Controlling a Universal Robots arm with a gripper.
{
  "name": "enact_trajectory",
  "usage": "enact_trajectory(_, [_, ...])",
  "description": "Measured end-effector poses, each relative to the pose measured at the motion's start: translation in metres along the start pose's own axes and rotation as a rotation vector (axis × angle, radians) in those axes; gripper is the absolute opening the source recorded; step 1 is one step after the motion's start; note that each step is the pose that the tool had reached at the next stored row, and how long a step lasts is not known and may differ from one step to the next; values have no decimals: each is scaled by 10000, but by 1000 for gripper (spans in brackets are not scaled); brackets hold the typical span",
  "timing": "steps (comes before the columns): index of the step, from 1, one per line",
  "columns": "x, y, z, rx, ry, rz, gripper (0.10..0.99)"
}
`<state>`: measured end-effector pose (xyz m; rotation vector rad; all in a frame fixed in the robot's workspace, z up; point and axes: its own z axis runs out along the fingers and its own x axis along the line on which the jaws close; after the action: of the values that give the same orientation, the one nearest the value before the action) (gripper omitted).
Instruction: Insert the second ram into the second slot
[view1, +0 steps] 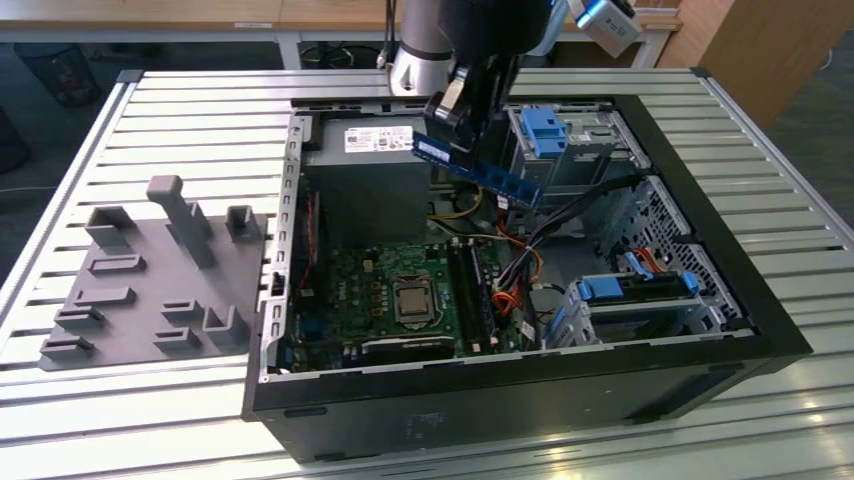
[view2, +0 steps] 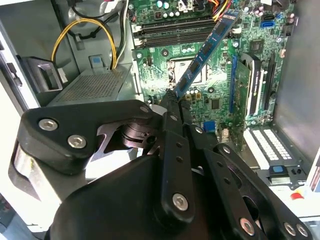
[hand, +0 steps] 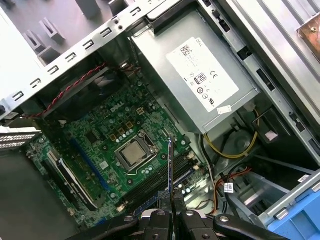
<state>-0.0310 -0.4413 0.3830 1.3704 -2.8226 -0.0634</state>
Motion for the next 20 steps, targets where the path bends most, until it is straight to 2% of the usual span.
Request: enact_trajectory(20, [0, 0, 1, 18, -47, 1212, 137])
